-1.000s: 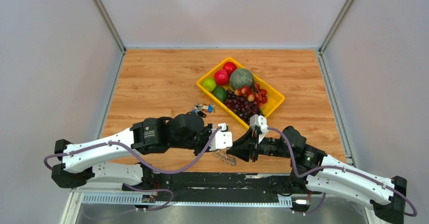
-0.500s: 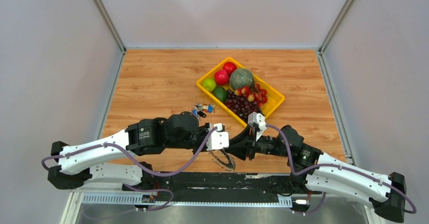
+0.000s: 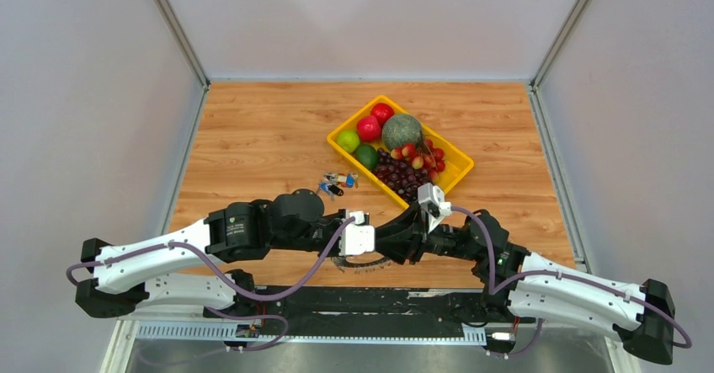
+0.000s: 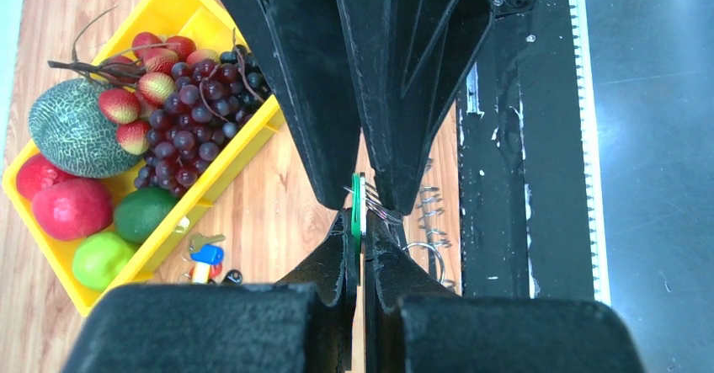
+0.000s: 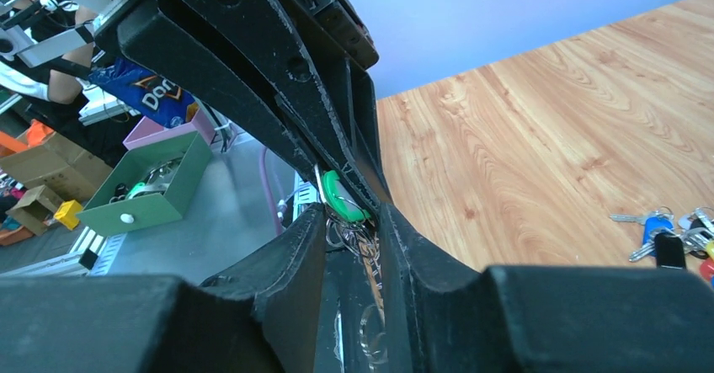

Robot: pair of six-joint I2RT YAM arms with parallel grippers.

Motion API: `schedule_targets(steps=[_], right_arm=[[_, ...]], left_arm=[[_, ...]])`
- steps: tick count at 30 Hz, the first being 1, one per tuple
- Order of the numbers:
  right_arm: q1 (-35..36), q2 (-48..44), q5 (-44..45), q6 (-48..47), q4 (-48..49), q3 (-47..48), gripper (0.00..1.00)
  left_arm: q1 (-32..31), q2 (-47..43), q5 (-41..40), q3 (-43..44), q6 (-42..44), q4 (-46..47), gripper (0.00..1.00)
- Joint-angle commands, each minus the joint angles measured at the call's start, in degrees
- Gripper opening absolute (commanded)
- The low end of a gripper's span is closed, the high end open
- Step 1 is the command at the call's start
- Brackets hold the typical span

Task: Remove the keys from the keyring
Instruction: Remove the key from the keyring.

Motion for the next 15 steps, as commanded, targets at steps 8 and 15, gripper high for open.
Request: schedule_targets(steps=[8, 15], right_arm=[[2.0, 0.9, 2.5, -1.4, 0.7, 0.1, 0.29], [2.1, -0.3, 2.7, -1.7, -1.3, -0.1, 0.24]], left_arm=[[0.2, -3.0, 0.7, 1.1, 1.9, 3.7, 0.00], [0.2, -4.0, 0.3, 1.5, 2.2, 3.2, 0.00]])
